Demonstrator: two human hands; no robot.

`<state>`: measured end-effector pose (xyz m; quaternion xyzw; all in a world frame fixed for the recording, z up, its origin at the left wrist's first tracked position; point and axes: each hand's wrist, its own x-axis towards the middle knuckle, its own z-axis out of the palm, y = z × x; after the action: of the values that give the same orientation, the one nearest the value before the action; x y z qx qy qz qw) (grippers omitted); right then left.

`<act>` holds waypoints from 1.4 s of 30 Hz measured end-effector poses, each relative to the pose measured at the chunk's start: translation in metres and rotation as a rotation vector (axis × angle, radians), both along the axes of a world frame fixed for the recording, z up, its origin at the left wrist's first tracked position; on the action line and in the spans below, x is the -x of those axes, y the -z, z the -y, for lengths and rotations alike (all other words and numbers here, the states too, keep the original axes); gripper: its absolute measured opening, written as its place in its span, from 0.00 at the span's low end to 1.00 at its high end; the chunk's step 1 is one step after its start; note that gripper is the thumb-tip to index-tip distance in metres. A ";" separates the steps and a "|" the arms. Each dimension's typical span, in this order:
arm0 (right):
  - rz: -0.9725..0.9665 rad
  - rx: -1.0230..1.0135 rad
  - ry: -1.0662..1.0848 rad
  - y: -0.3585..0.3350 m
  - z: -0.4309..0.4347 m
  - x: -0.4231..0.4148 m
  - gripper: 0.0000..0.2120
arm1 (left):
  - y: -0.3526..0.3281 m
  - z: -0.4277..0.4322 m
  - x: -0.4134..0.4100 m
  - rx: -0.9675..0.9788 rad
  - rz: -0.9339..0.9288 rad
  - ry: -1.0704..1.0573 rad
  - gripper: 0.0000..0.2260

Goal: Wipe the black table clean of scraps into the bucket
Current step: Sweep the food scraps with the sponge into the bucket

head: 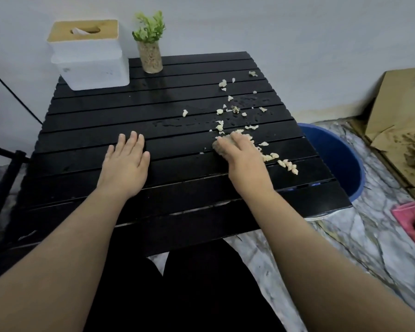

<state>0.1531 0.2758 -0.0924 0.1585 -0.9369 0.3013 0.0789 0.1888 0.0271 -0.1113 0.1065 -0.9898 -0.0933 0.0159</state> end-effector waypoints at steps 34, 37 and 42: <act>0.012 -0.192 -0.170 -0.011 -0.115 -0.036 0.14 | -0.007 -0.110 0.020 -0.062 0.004 0.121 0.25; 0.015 -0.187 -0.095 -0.018 -0.124 -0.009 0.15 | 0.000 -0.108 0.016 -0.039 0.000 0.126 0.25; -0.065 -0.037 -0.265 -0.020 -0.091 -0.037 0.16 | 0.002 -0.107 0.017 -0.045 -0.015 0.131 0.25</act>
<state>0.1904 0.3665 -0.0726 0.2918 -0.9103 0.2863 0.0657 0.1722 0.1344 -0.1128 0.0412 -0.9921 -0.1174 0.0147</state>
